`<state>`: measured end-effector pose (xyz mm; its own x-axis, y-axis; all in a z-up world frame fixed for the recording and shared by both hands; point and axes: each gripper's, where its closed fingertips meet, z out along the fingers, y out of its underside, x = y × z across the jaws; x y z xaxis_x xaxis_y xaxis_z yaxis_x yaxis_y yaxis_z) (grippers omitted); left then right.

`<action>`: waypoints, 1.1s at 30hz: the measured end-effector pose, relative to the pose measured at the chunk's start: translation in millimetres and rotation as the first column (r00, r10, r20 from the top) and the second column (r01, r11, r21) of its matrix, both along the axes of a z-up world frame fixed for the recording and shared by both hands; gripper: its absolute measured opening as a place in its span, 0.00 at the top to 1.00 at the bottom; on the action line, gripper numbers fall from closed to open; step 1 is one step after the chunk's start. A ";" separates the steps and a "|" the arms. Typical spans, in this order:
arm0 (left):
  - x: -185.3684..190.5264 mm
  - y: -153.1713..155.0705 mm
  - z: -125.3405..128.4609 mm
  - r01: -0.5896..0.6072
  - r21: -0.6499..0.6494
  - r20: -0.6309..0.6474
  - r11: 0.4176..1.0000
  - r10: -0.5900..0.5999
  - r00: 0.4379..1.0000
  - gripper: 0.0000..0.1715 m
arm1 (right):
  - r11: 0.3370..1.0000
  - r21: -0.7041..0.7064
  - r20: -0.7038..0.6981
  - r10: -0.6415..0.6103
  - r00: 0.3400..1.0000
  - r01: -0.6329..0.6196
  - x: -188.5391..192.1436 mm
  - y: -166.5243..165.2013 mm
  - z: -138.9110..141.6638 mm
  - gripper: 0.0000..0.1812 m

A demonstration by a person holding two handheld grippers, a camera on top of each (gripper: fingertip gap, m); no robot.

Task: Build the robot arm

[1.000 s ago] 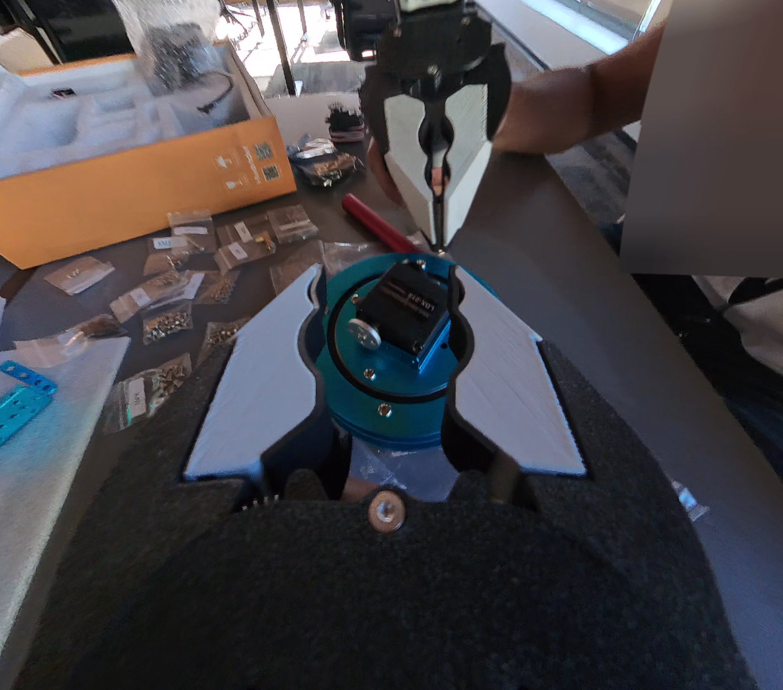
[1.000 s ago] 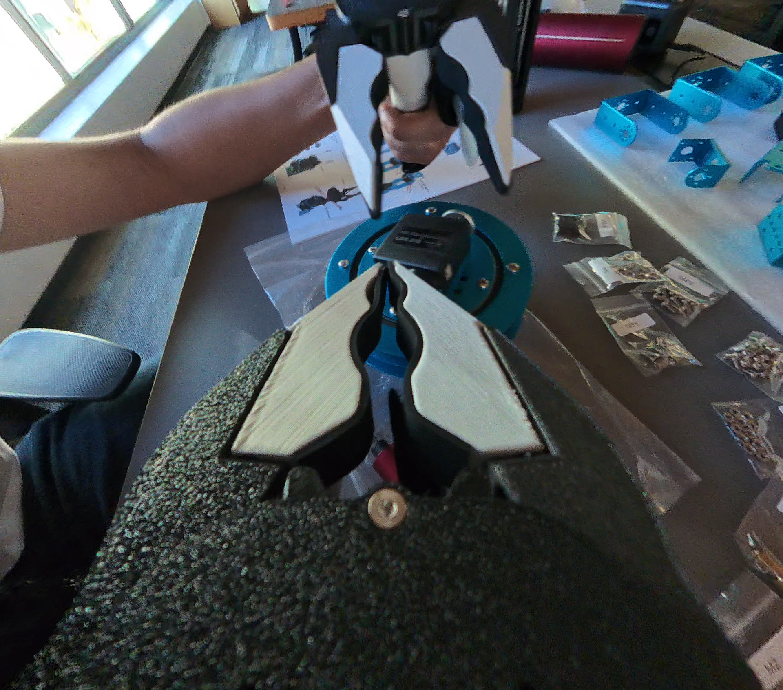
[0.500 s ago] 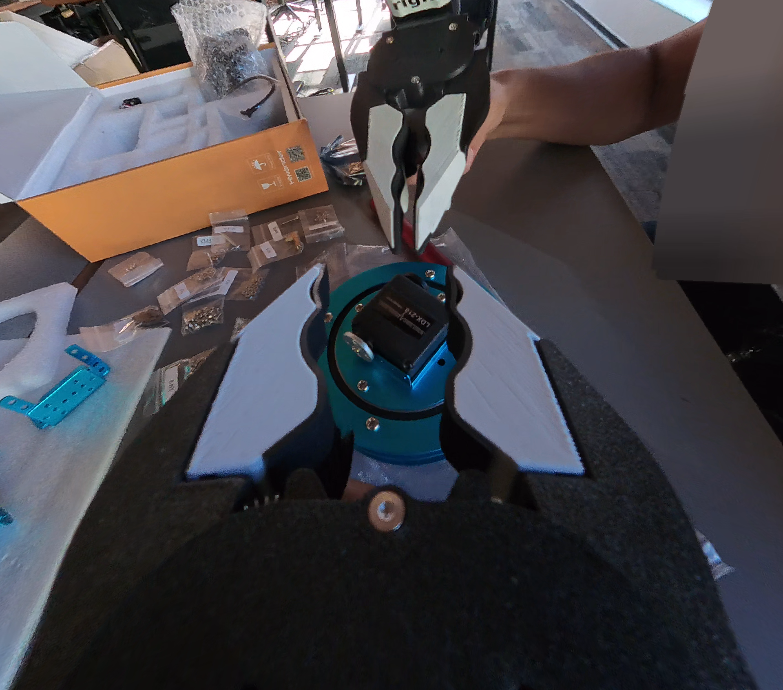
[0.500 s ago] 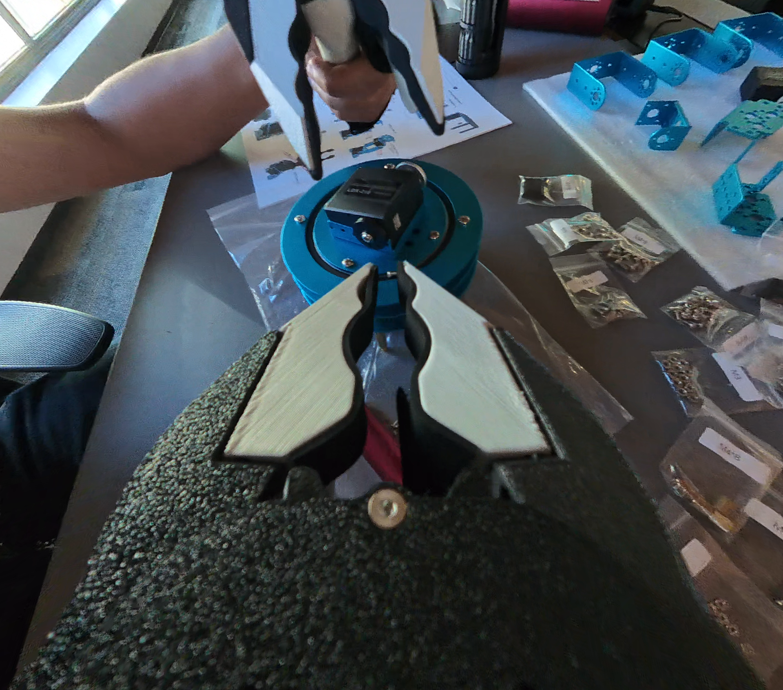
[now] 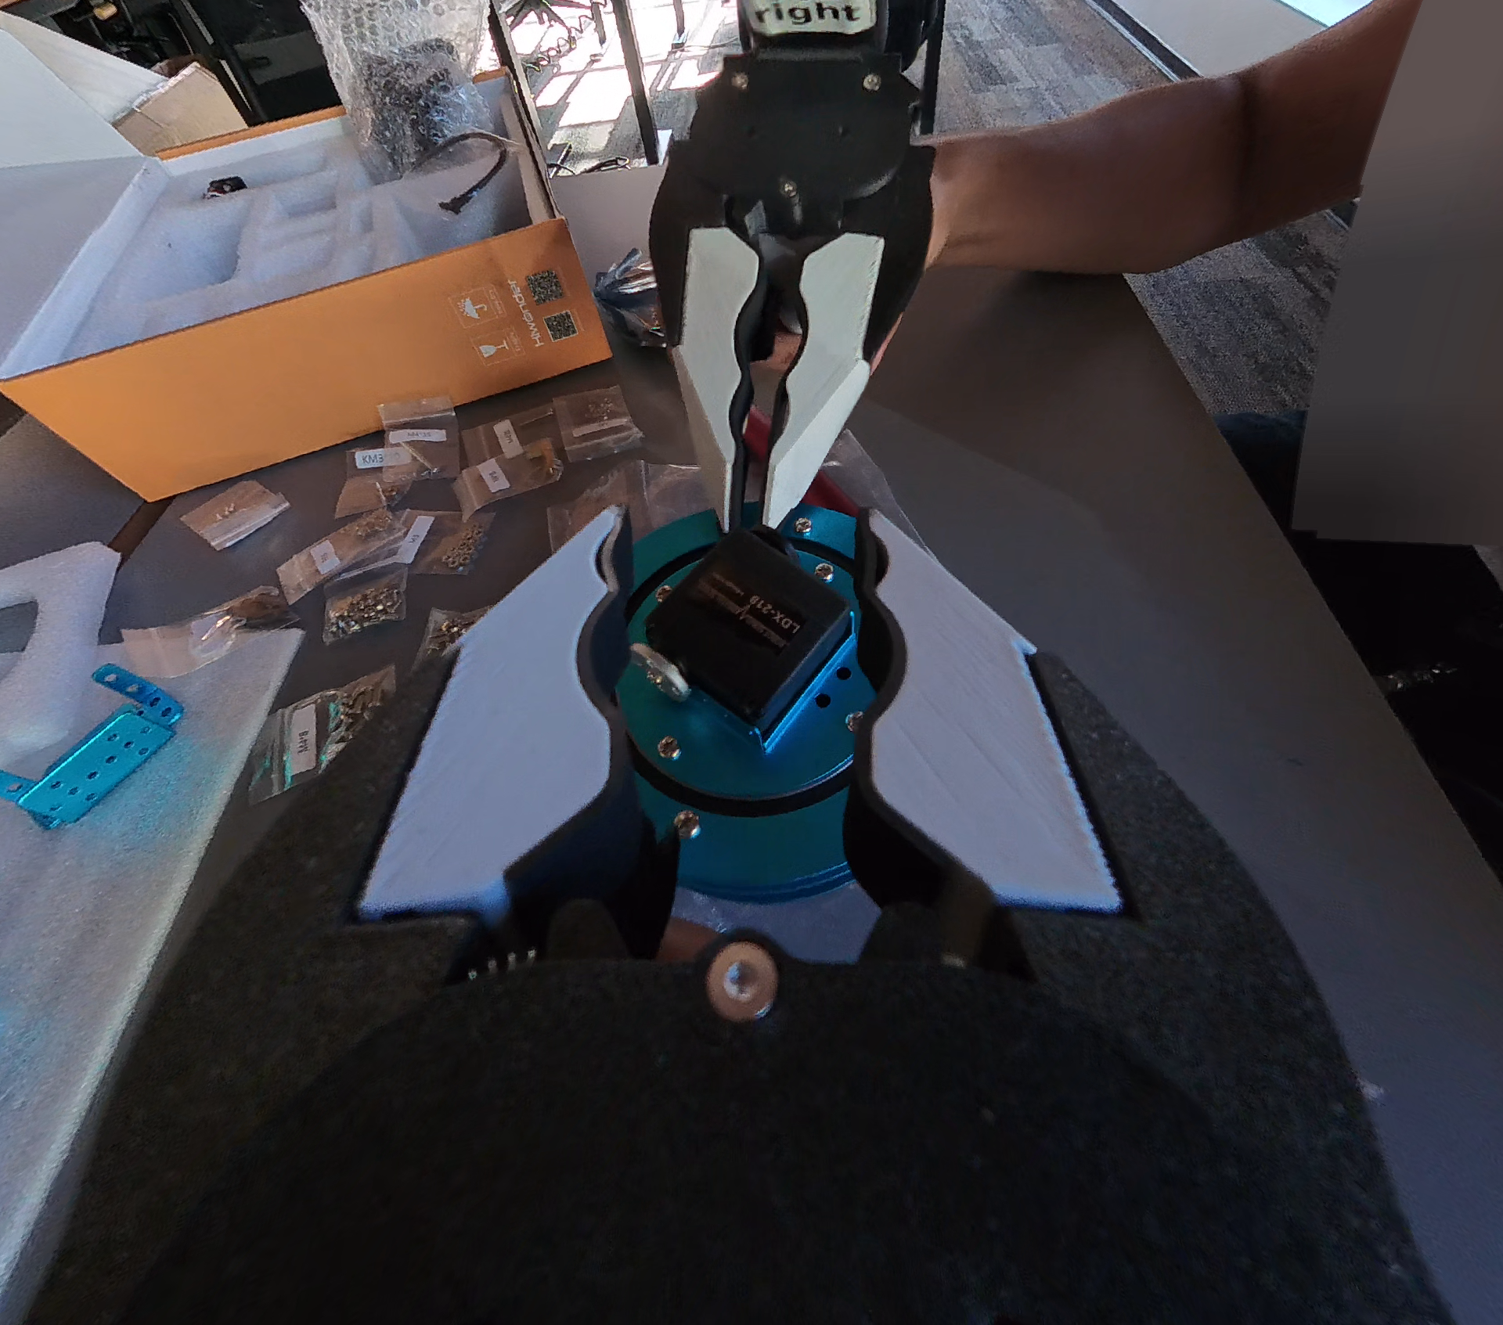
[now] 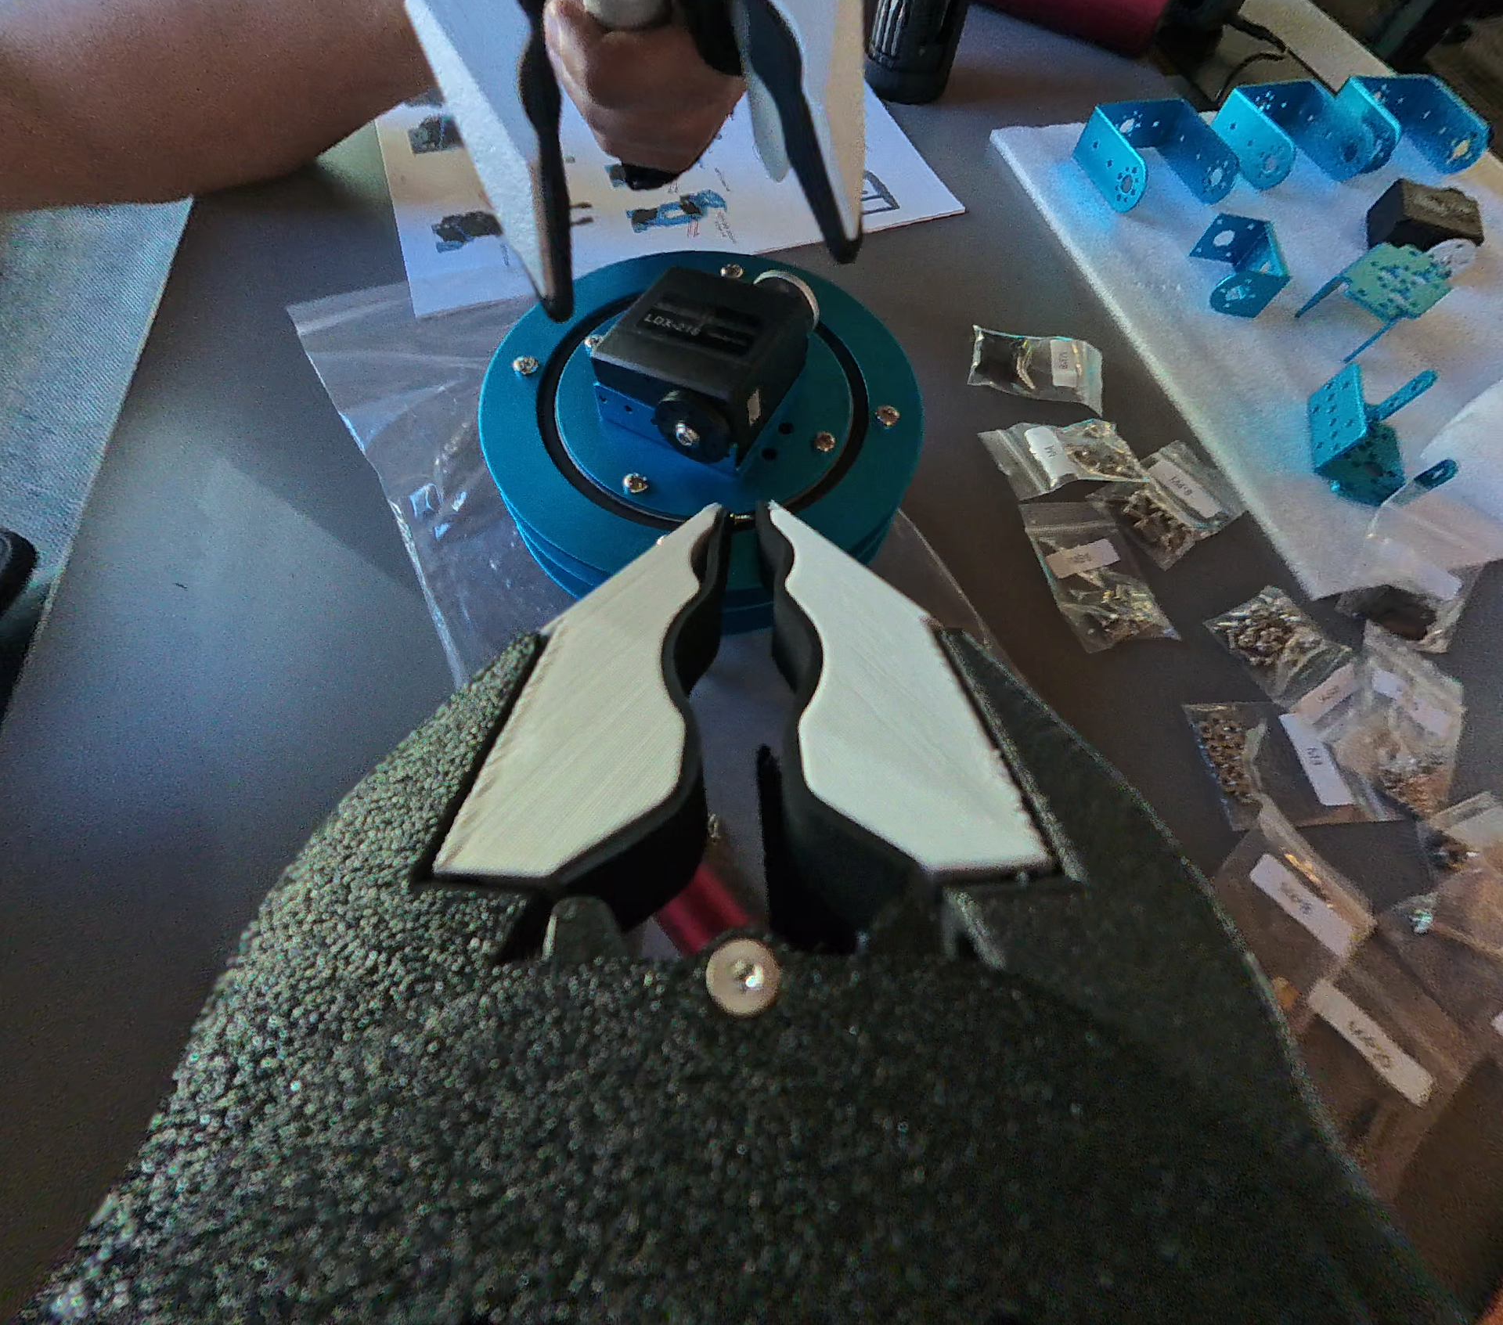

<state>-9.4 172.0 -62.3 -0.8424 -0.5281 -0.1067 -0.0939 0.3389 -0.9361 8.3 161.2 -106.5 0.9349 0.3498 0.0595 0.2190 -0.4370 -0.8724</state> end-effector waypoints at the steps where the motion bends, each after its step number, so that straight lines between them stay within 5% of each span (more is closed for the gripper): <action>1: 0.2 0.8 0.4 -0.002 -0.002 0.000 1.000 0.002 1.000 0.69 | 1.000 0.003 0.033 0.005 0.999 -0.005 -0.6 -0.5 0.2 0.98; 5: 0.2 3.1 0.5 -0.005 -0.005 -0.005 1.000 0.005 1.000 0.69 | 1.000 0.009 0.196 0.017 0.980 -0.019 -2.0 -0.3 0.0 1.00; 9: 0.3 4.3 -1.4 -0.007 0.002 -0.009 1.000 0.007 1.000 0.69 | 0.999 -0.032 0.165 0.024 0.986 -0.019 -2.4 -0.3 -0.1 1.00; 18: -5.1 8.2 -3.8 0.025 -0.018 -0.033 1.000 -0.026 0.999 0.68 | 0.992 0.059 -0.254 0.126 0.959 -0.115 -4.5 -7.5 23.4 1.00; 24: -5.9 7.2 -8.6 0.083 -0.112 -0.044 0.990 -0.088 0.995 0.64 | 0.953 0.178 -0.569 0.302 0.765 -0.244 -17.5 -18.3 45.5 1.00; 27: -7.7 8.1 -19.0 0.104 -0.099 -0.072 0.990 -0.111 0.991 0.64 | 0.944 0.178 -0.614 0.327 0.719 -0.277 -18.3 -17.2 42.1 1.00; 33: -5.5 7.3 -22.3 0.113 -0.111 -0.065 0.987 -0.121 0.990 0.68 | 0.917 0.177 -0.475 0.397 0.785 -0.357 -22.5 -11.0 38.0 1.00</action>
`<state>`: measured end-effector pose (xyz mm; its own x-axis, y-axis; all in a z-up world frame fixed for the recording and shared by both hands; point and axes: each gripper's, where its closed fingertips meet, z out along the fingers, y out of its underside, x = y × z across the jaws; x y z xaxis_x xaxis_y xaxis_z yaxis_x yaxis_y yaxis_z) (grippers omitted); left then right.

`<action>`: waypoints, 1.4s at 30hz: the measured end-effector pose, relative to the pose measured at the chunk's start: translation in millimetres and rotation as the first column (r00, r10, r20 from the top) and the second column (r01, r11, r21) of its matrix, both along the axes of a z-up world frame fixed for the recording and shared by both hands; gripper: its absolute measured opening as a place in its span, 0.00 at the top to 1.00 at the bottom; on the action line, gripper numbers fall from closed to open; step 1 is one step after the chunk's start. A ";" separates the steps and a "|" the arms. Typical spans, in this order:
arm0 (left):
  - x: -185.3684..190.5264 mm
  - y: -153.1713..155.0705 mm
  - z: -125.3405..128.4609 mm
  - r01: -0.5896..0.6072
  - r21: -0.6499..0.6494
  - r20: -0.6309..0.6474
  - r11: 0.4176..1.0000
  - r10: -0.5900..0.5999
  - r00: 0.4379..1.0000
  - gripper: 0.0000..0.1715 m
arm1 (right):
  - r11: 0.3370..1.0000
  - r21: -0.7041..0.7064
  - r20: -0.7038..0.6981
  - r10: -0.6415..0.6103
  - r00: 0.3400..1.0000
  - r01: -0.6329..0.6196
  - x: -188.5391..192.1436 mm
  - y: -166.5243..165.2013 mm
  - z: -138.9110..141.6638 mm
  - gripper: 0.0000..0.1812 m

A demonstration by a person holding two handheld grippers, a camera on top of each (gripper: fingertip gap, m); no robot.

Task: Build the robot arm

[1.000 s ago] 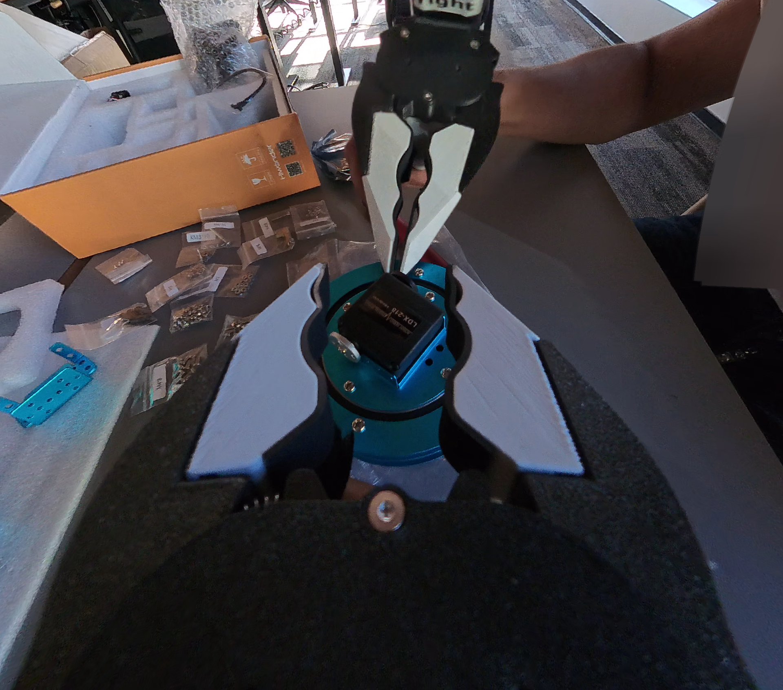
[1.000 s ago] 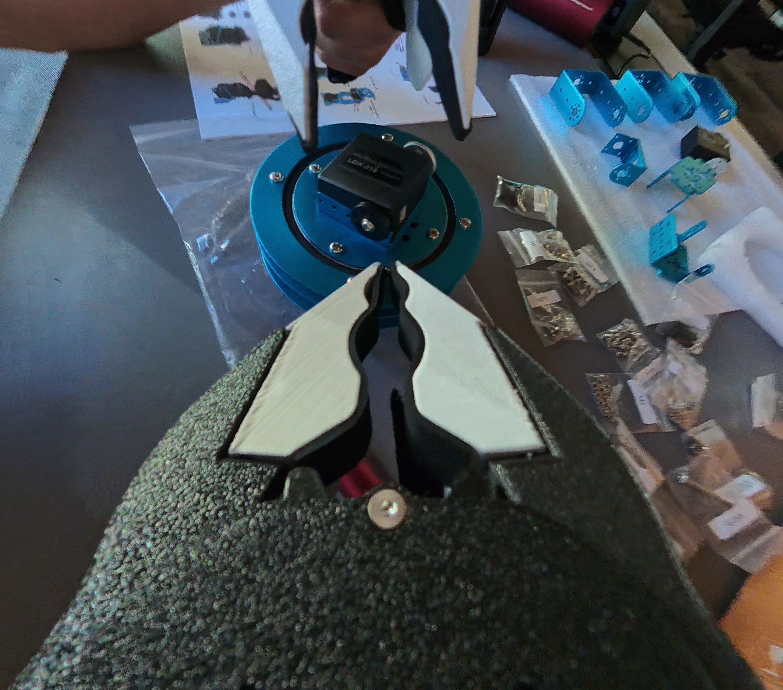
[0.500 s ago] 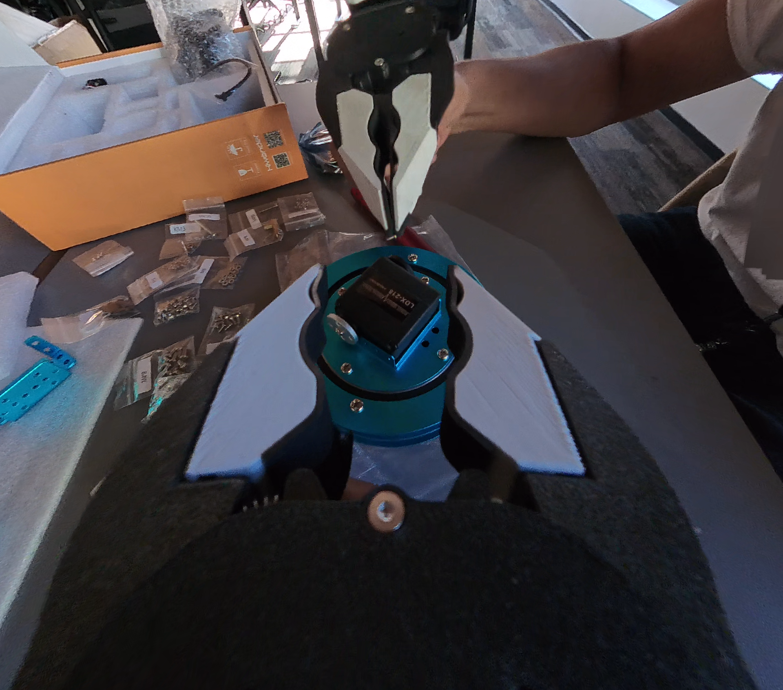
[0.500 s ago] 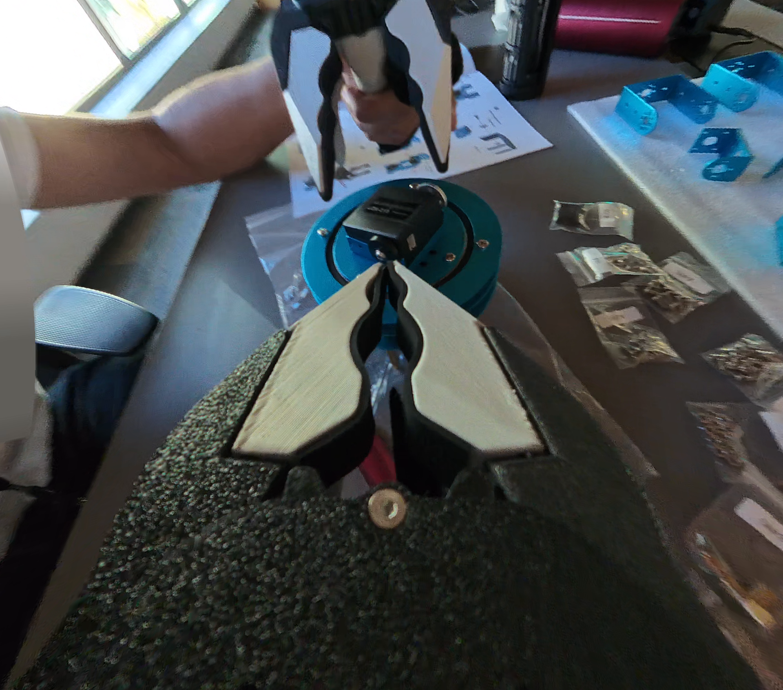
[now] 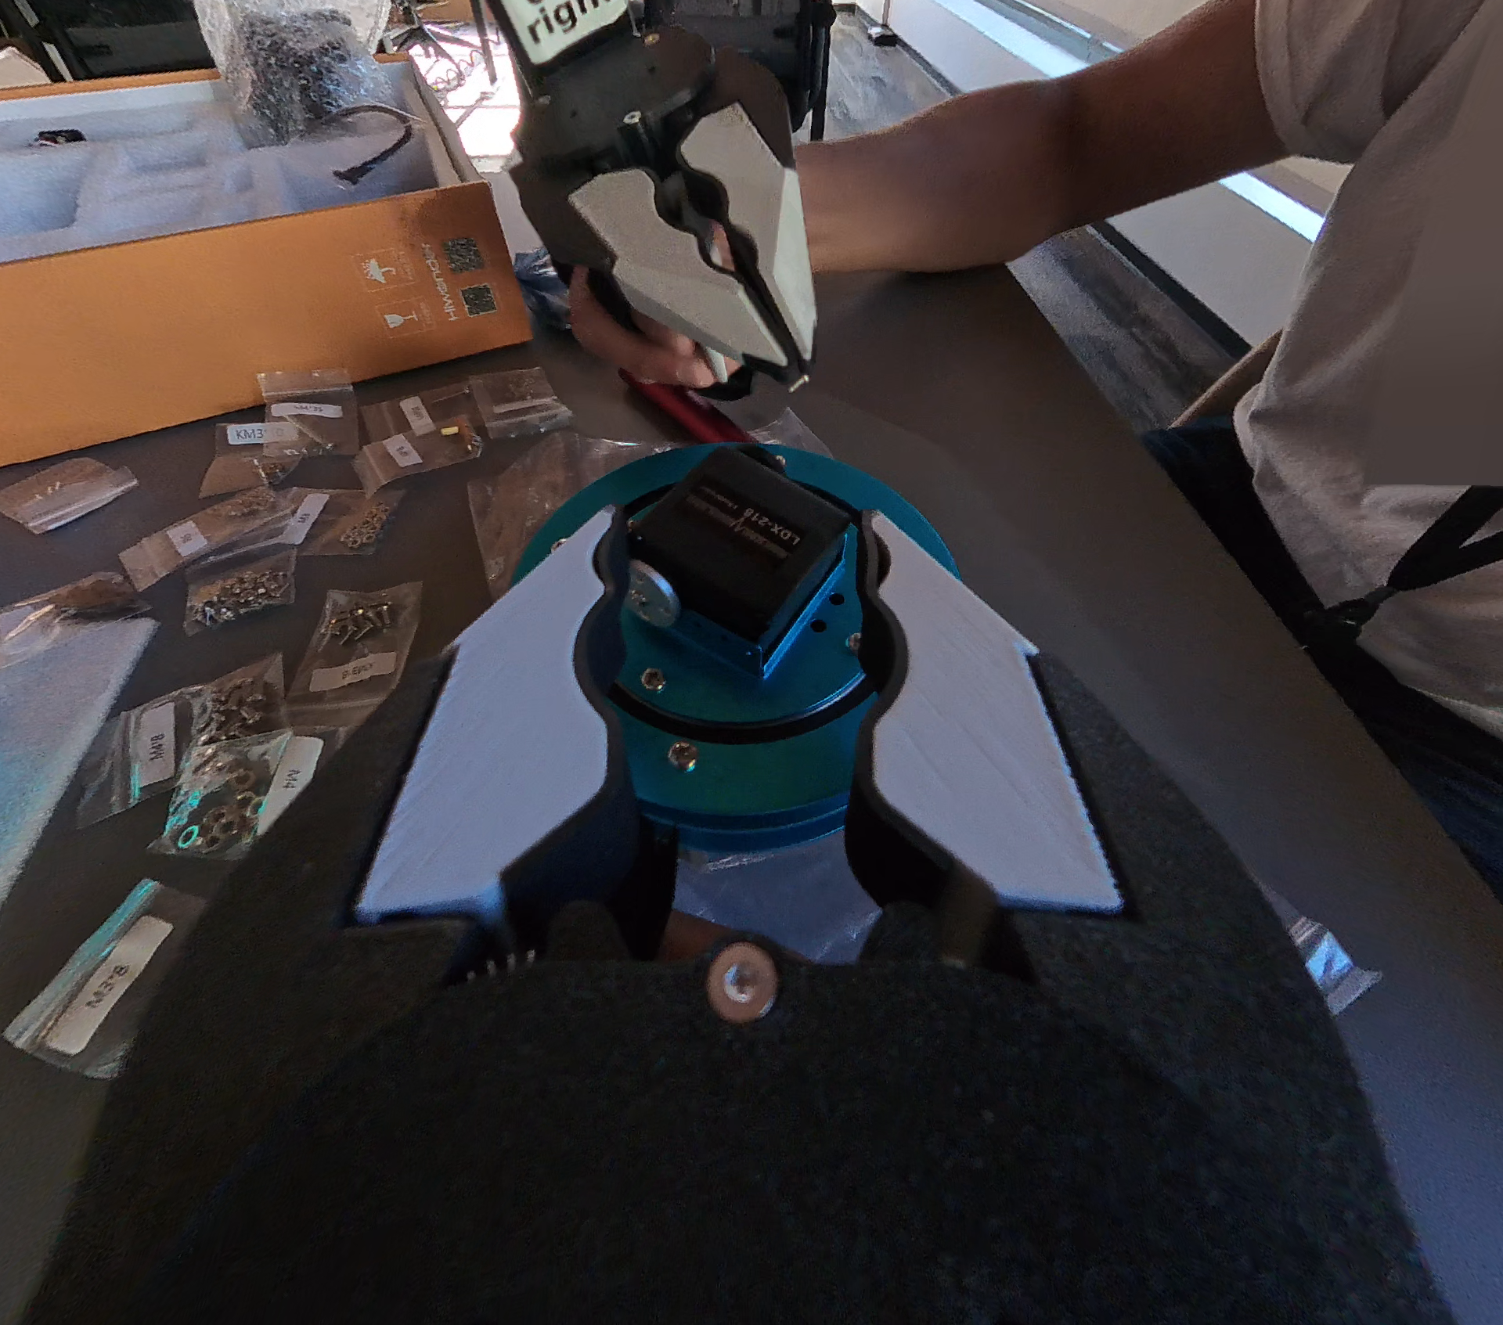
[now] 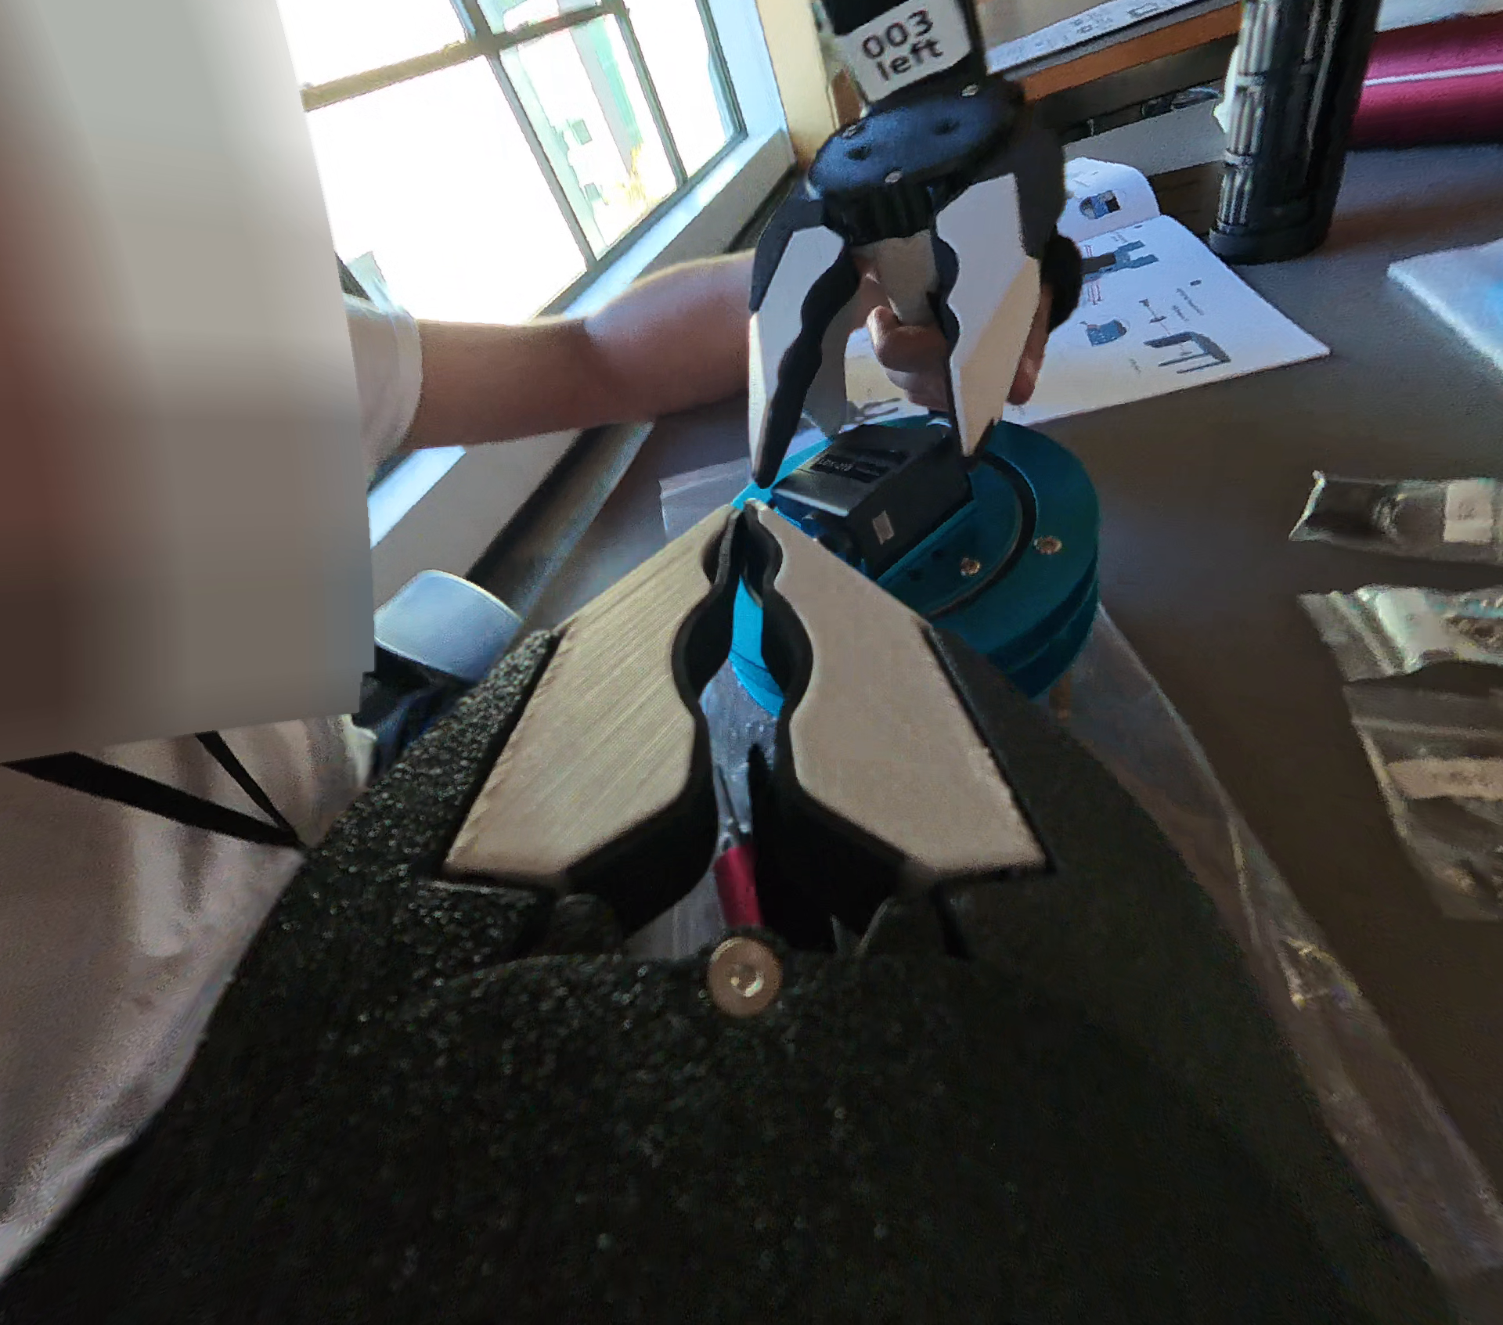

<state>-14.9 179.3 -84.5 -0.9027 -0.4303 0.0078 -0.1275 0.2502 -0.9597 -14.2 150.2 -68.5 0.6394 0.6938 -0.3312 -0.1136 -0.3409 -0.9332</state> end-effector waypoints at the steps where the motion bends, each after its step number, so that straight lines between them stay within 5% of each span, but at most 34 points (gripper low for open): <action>1: 0.1 0.7 0.3 0.004 -0.008 -0.005 1.000 -0.004 1.000 0.68 | 1.000 0.015 0.043 0.023 0.999 -0.023 -3.2 0.8 -0.5 1.00; 5: 0.1 3.9 1.4 0.014 -0.033 -0.011 0.999 -0.014 1.000 0.69 | 0.997 0.039 0.238 0.050 0.970 -0.061 -13.4 10.1 -14.9 1.00; 8: -5.2 4.1 1.9 0.056 -0.030 -0.027 0.998 -0.056 0.998 0.63 | 0.995 0.055 0.253 0.073 0.965 -0.089 -20.6 9.7 -14.3 1.00; 12: -4.9 8.2 6.2 0.066 0.077 0.003 0.995 -0.067 0.998 0.63 | 0.992 0.075 0.295 0.074 0.953 -0.100 -17.0 6.5 -10.9 1.00; 16: -1.3 12.7 -15.0 0.094 0.315 0.006 0.944 -0.102 0.995 0.62 | 0.989 0.081 0.344 0.088 0.935 -0.122 -14.6 6.1 -10.9 1.00; 25: 3.4 -0.2 -10.8 0.275 0.205 -0.057 0.939 -0.269 0.961 0.72 | 0.982 0.082 0.360 0.129 0.924 -0.169 -18.3 9.6 -18.7 1.00; 42: -1.3 -1.5 -8.6 0.322 0.124 -0.088 0.939 -0.313 0.946 0.72 | 0.979 0.104 0.440 0.116 0.891 -0.178 -28.4 12.3 -27.8 1.00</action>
